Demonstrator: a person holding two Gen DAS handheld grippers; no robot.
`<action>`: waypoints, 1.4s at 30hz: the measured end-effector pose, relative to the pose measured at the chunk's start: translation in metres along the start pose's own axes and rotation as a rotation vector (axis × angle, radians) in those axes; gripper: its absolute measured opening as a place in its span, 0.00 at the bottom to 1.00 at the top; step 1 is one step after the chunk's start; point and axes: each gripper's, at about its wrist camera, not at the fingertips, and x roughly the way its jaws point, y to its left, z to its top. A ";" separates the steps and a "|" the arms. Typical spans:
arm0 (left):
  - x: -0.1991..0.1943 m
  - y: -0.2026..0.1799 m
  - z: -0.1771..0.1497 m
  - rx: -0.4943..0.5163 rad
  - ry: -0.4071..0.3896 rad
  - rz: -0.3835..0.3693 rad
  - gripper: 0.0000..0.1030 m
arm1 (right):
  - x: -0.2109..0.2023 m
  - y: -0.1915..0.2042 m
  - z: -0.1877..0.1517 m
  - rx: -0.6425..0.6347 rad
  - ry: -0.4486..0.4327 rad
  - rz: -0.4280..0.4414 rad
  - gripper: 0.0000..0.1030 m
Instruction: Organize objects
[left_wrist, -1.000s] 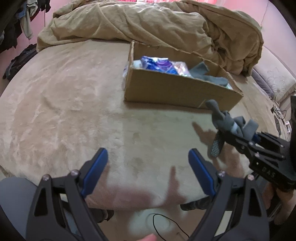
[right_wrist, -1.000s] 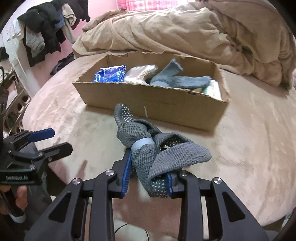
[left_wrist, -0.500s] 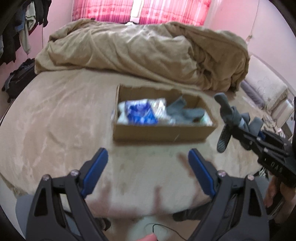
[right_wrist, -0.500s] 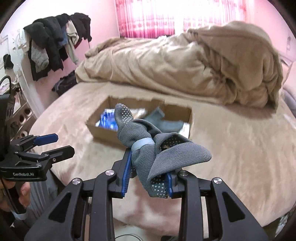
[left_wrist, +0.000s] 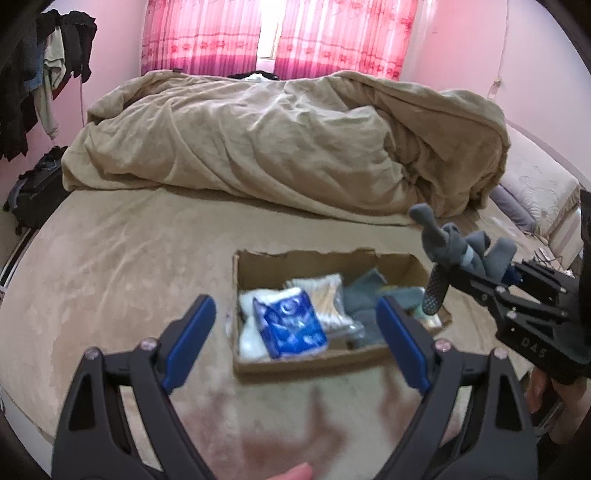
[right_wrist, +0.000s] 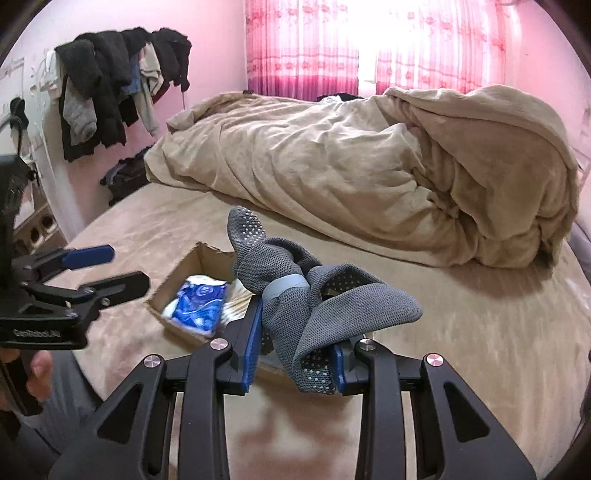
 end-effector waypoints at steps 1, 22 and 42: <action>0.007 0.003 0.002 -0.007 0.005 0.003 0.87 | 0.008 -0.002 0.001 -0.007 0.006 -0.003 0.32; 0.065 0.028 -0.024 -0.053 0.087 0.050 0.87 | 0.119 -0.017 -0.031 0.026 0.196 -0.048 0.45; -0.047 0.005 -0.054 -0.030 0.027 0.068 0.87 | -0.014 0.005 -0.032 0.090 0.072 -0.037 0.73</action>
